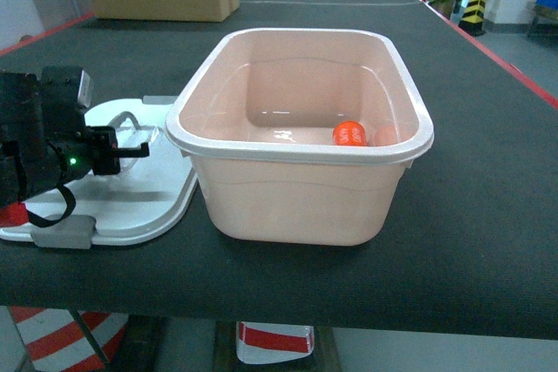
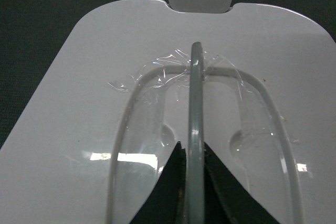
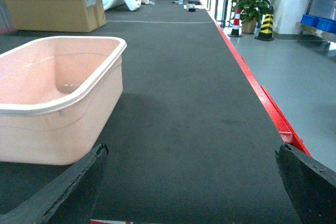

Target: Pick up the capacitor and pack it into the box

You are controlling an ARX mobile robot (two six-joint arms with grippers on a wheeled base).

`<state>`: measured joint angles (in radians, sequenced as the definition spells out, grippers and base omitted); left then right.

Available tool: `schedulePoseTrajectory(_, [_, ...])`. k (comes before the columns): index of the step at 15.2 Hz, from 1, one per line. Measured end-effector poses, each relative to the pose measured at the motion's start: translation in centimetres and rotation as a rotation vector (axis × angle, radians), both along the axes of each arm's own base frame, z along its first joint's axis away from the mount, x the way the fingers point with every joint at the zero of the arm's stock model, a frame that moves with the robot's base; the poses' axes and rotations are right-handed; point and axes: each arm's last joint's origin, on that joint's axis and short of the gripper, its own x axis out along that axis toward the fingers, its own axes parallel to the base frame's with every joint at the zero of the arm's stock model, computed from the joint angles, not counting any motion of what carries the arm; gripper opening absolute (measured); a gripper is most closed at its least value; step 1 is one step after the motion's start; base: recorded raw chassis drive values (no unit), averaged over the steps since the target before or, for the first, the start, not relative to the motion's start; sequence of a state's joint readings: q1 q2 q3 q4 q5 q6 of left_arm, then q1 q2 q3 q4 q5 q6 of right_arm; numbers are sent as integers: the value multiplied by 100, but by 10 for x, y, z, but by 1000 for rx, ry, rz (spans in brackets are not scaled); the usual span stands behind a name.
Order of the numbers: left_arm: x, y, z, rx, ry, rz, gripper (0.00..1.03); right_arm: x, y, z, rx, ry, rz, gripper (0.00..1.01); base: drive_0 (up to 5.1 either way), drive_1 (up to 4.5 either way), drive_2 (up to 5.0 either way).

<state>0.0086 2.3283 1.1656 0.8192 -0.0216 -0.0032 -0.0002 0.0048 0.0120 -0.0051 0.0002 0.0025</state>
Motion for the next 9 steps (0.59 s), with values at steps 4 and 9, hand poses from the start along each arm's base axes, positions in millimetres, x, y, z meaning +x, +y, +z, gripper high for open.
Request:
schedulePoseTrajectory(4, [1,-1,1,1,-6,-2,2,0,0,0,0,0,0,98,0,0,0])
schedulePoseTrajectory(9, [0,3,23,3,15,67,2,0,0,0,0,0,0,98,0,0,0])
